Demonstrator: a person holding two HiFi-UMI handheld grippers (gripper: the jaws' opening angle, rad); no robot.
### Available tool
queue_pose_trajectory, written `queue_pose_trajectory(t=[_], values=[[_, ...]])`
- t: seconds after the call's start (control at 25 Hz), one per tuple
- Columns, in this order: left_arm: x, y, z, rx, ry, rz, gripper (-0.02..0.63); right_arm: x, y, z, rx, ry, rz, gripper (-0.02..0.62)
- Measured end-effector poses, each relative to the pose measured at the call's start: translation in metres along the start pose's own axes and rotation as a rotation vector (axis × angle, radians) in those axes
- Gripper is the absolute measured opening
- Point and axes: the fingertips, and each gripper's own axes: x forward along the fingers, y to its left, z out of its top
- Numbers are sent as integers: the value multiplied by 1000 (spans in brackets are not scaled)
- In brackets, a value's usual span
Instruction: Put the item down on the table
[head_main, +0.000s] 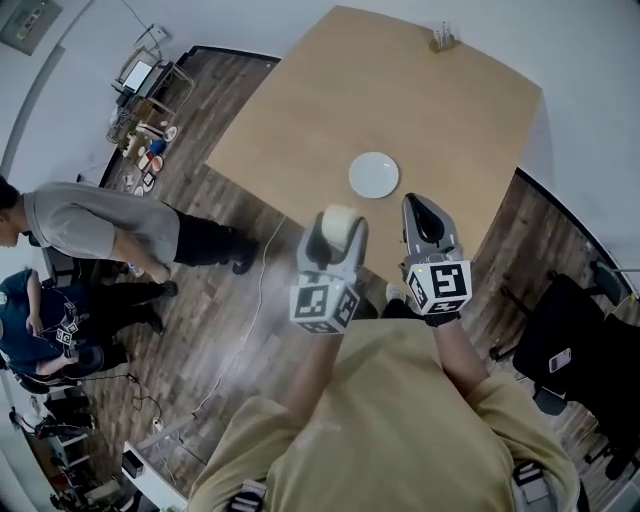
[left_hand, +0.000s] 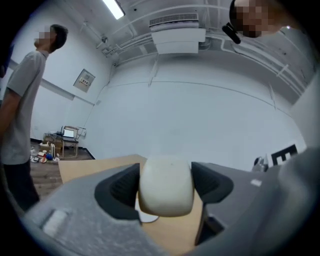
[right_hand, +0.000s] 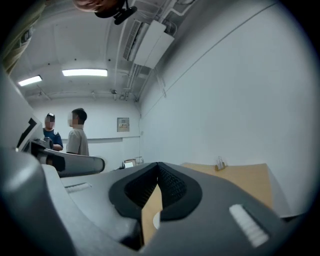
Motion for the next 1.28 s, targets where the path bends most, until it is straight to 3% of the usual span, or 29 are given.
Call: queue_pose_trajectory(t=[0.32,0.72,1.28], values=[[43,29,-45,54,123,30,322,32,-43,-48,72,132,-77,6],[131,55,-107,124,288,-56,322,81,-73,-99,90,291,-132,6],[227,102,-234,196,559,-76,322,116,-102,-183,135,517,-172,6]])
